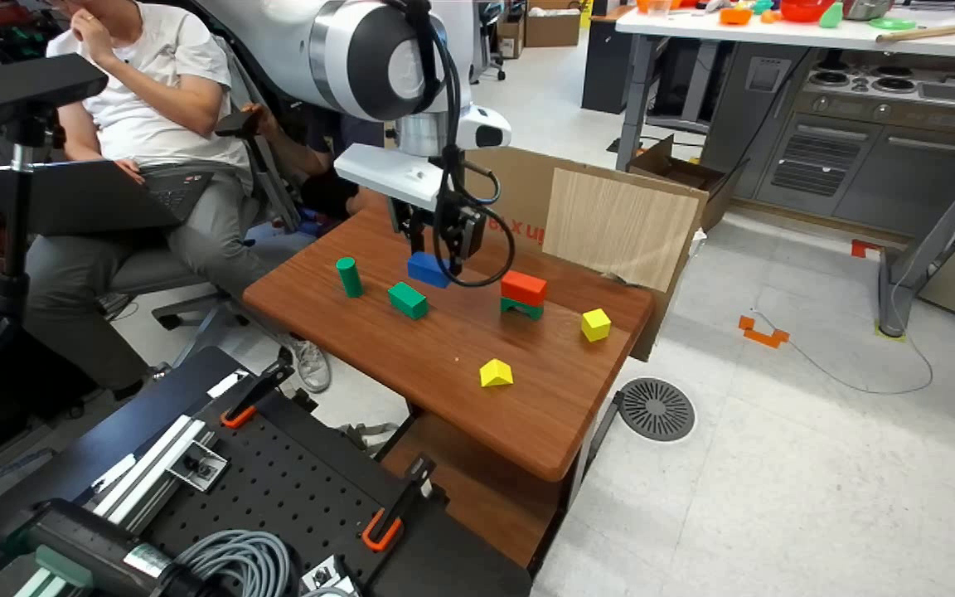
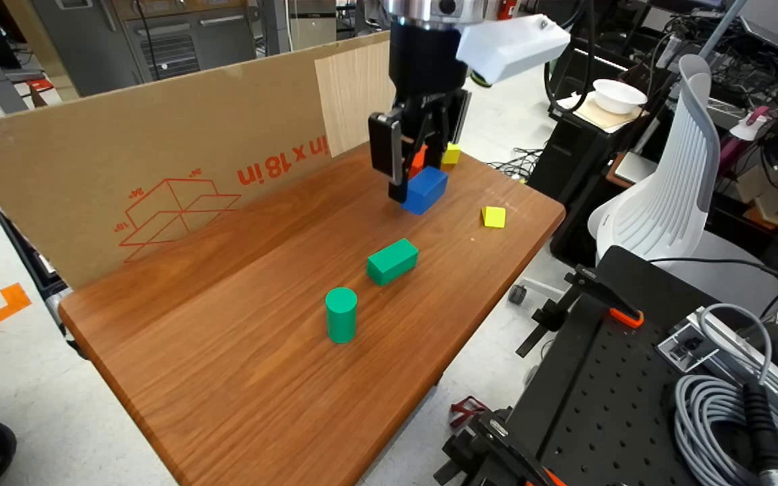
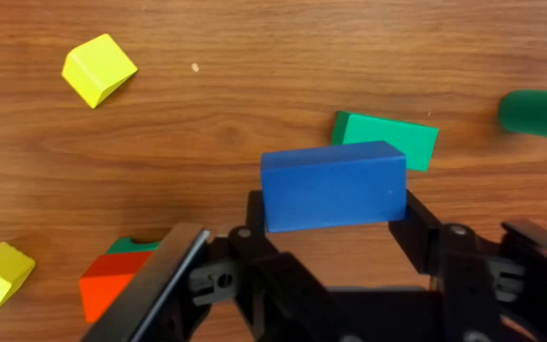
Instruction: Take the blue block and put it on top of the green block on the left
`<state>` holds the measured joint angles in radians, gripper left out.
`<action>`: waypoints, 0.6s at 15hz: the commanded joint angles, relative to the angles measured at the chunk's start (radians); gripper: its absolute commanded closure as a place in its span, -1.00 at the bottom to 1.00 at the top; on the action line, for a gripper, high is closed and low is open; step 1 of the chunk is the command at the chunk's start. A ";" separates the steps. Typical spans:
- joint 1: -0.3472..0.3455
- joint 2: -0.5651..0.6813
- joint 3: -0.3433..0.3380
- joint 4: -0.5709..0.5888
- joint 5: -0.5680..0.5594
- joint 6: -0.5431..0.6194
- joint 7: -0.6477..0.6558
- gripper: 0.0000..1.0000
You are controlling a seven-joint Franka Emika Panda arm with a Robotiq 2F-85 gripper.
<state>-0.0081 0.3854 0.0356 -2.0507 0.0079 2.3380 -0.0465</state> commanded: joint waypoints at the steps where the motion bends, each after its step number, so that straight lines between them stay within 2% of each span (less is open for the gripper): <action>1: 0.033 -0.026 0.010 -0.067 0.023 0.054 0.064 0.17; 5: 0.057 -0.028 0.008 -0.104 0.027 0.105 0.125 0.17; 9: 0.080 -0.016 -0.012 -0.124 0.004 0.206 0.207 0.17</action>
<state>0.0462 0.3854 0.0449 -2.1370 0.0223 2.4673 0.0999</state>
